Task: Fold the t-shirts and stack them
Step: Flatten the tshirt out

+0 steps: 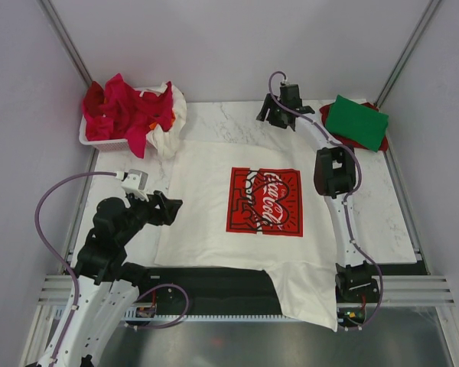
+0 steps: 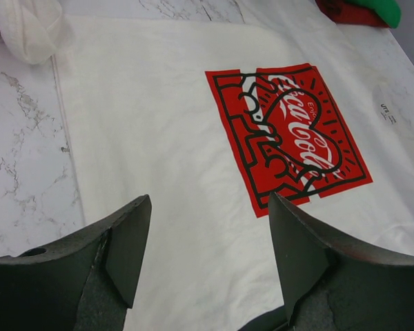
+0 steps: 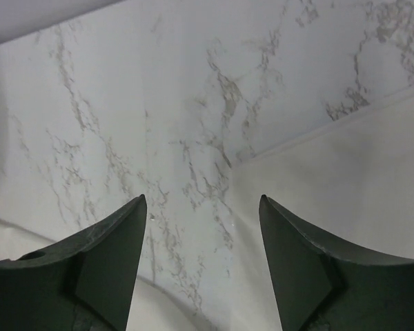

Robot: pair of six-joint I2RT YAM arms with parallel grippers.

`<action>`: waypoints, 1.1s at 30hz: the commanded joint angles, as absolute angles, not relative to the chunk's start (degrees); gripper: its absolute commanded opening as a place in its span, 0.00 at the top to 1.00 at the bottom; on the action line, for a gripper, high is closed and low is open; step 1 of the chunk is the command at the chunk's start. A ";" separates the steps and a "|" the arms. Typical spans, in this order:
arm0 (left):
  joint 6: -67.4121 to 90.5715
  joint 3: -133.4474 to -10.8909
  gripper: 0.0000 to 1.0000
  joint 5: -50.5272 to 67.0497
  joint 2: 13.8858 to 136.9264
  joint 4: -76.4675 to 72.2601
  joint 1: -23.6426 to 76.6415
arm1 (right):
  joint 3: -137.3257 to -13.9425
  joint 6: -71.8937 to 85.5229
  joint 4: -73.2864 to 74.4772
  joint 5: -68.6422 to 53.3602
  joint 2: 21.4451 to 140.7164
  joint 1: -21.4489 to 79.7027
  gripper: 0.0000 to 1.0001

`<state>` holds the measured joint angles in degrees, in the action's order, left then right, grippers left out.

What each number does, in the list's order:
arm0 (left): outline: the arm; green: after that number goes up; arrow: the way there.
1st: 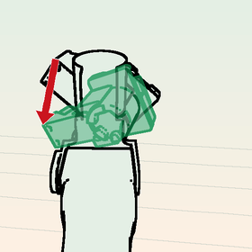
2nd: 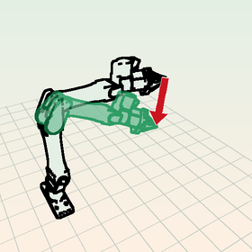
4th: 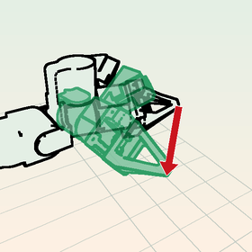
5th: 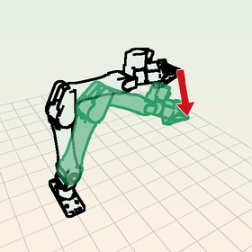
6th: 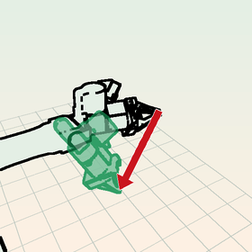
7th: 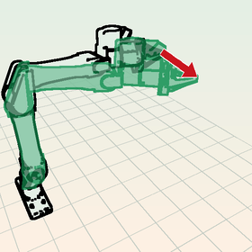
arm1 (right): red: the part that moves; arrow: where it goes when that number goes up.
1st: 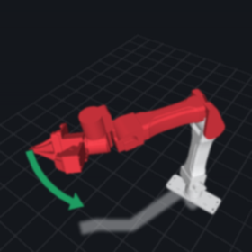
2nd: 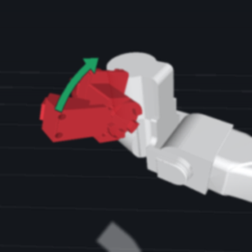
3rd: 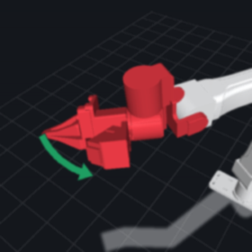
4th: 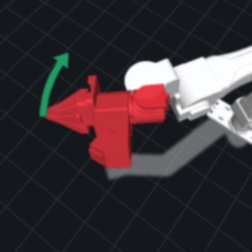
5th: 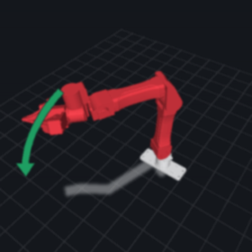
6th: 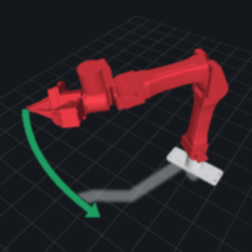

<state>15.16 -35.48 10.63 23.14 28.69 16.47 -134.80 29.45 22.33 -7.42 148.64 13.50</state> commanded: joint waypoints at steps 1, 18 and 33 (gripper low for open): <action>16.61 -35.95 0.24 10.72 22.85 28.74 16.44 | -129.33 27.69 18.64 -6.34 143.63 12.48 0.25; 17.67 -40.51 0.22 8.44 48.85 28.56 16.70 | -93.80 21.01 22.23 1.93 116.55 7.73 0.25; 20.05 -67.57 0.22 -4.65 99.71 1.32 17.84 | -92.28 18.89 25.40 0.18 119.00 5.80 0.24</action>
<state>21.17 -61.71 0.05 93.25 6.13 17.76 -89.32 19.46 25.15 2.15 116.44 7.01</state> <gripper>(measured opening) 0.779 0.761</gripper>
